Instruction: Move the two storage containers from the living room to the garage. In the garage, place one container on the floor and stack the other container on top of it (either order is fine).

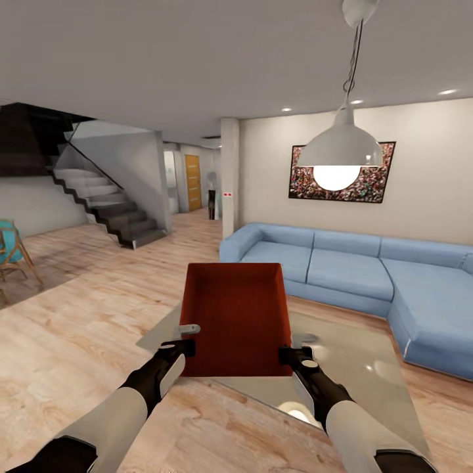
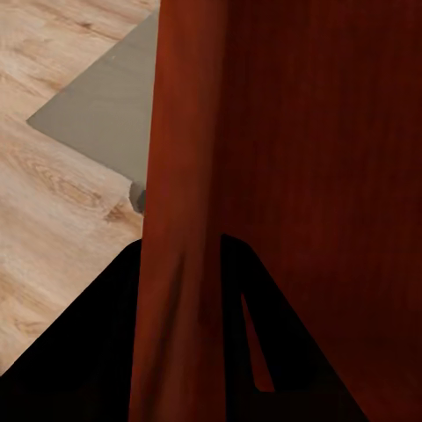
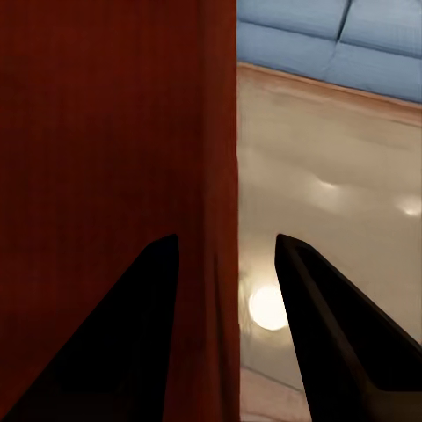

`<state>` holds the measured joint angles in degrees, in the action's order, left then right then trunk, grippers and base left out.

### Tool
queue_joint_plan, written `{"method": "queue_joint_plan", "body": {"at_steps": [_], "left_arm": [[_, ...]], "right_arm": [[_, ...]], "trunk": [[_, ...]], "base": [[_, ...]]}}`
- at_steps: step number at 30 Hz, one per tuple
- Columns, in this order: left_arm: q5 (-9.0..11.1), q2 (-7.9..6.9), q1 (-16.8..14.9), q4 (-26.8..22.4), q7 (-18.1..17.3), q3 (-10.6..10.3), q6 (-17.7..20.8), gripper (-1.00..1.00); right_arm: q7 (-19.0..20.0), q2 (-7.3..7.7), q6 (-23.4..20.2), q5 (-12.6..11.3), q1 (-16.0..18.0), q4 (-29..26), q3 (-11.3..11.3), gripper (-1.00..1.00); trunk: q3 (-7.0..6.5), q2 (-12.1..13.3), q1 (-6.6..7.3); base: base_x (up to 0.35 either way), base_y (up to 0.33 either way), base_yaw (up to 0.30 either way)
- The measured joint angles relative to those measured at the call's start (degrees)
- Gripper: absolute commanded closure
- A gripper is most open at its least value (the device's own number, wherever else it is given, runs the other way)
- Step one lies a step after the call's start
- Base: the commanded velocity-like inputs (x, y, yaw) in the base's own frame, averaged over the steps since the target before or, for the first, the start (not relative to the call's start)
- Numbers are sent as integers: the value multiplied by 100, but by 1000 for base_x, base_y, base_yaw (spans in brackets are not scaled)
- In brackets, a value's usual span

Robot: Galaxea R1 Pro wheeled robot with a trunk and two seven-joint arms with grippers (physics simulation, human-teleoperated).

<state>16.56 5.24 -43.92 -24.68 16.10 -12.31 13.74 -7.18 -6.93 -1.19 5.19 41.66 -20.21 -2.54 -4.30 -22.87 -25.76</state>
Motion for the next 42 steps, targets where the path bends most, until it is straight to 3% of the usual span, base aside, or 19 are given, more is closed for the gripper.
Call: {"method": "queue_joint_plan", "body": {"at_steps": [42], "left_arm": [[-10, 5, -1, -7, 1, 7, -3, 100]], "right_arm": [[3, 4, -1, 3, 0, -14, 1, 100]], "trunk": [[0, 0, 0]], "base": [[0, 0, 275]]}}
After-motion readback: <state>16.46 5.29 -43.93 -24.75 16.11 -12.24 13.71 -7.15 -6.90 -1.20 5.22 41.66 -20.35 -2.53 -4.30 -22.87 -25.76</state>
